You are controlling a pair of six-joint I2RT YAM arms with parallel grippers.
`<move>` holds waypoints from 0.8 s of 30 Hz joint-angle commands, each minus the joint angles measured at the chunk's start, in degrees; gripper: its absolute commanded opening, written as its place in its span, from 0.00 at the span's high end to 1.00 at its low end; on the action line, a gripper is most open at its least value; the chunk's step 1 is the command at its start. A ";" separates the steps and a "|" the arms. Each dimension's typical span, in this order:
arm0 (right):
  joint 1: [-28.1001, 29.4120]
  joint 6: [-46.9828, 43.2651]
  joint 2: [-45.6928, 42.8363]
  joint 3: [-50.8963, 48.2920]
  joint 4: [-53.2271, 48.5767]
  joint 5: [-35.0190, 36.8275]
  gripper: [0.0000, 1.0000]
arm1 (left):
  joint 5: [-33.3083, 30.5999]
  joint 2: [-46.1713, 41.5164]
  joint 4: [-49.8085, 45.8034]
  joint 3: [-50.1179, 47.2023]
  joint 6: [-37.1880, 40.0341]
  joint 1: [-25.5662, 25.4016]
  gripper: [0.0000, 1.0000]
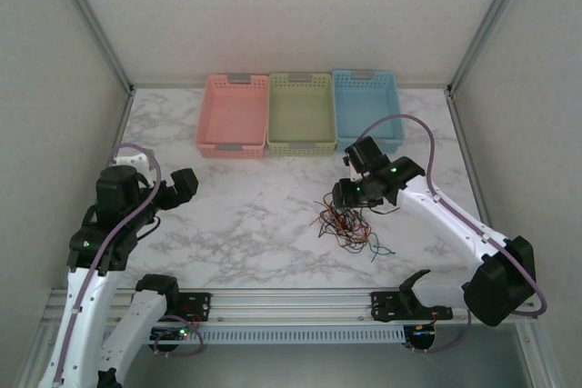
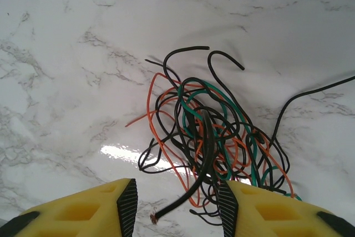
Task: Untangle the cables
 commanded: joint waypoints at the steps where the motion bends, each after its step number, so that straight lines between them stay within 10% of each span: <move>1: 0.50 1.03 1.58 -0.46 1.35 -0.53 0.57 | 0.22 -0.48 0.29 0.30 0.84 0.29 0.00; 24: 0.50 -2.27 -4.38 3.44 5.33 -8.11 1.00 | -0.26 0.83 -0.64 2.64 0.70 0.29 0.00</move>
